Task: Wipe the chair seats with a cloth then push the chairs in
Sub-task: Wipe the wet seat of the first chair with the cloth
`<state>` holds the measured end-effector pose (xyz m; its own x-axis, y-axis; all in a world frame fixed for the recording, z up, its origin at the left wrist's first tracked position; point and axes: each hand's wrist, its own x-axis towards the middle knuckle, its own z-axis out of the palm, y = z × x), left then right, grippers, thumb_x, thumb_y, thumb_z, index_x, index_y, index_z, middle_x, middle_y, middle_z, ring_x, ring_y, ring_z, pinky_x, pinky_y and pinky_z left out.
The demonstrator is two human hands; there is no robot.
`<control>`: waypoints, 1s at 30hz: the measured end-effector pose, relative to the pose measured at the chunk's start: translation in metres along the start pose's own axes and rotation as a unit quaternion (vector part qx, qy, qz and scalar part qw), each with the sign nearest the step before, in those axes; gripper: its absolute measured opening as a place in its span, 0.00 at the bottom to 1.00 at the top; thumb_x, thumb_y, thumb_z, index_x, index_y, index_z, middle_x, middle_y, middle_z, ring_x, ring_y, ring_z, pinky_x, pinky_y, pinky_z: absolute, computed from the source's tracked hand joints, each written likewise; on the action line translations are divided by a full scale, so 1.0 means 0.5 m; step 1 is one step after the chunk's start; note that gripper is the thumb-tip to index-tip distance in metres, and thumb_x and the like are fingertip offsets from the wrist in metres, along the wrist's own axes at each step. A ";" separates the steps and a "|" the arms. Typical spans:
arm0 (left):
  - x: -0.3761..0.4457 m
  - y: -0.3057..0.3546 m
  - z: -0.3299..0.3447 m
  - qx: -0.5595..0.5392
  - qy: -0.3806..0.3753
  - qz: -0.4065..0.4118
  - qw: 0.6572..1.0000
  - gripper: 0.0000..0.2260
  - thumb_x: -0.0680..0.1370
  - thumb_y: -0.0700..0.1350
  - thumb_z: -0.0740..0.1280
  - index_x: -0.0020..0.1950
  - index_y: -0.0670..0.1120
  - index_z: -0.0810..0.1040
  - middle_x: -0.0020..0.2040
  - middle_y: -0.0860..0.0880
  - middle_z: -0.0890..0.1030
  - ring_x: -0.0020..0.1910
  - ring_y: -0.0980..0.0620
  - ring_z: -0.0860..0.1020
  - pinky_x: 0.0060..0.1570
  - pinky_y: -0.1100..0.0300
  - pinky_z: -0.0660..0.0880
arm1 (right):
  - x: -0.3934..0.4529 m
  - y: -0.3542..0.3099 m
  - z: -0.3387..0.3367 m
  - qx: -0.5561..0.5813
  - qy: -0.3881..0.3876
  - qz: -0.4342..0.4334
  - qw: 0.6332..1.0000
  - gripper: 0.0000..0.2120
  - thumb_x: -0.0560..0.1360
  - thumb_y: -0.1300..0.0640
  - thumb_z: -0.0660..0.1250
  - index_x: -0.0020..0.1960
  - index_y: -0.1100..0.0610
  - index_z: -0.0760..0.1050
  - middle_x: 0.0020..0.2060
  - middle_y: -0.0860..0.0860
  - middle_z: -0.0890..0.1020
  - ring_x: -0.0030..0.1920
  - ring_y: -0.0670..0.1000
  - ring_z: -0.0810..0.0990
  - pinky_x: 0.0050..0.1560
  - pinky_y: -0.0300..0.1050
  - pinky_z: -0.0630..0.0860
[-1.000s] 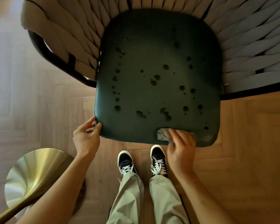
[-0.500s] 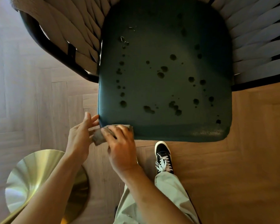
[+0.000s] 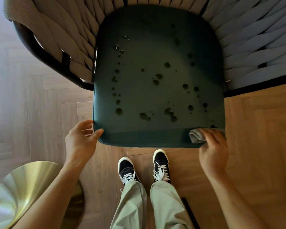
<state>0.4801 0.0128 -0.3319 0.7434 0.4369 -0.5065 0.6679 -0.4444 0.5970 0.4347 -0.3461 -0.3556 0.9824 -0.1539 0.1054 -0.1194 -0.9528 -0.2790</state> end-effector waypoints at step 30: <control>0.061 -0.004 -0.044 -0.227 -0.131 -0.136 0.955 0.21 0.79 0.60 0.58 0.49 0.45 0.82 0.43 0.45 0.85 0.43 0.50 0.84 0.40 0.60 0.82 | -0.032 -0.518 0.158 0.184 -0.065 -0.073 0.978 0.15 0.71 0.60 0.64 0.56 0.56 0.81 0.48 0.49 0.84 0.53 0.53 0.77 0.62 0.52 0.69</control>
<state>0.5008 0.0444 -0.3350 0.5677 0.2507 -0.7841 0.7974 0.0694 0.5995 0.4611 -0.0760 -0.3606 0.9979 0.0337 0.0548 0.0598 -0.8004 -0.5965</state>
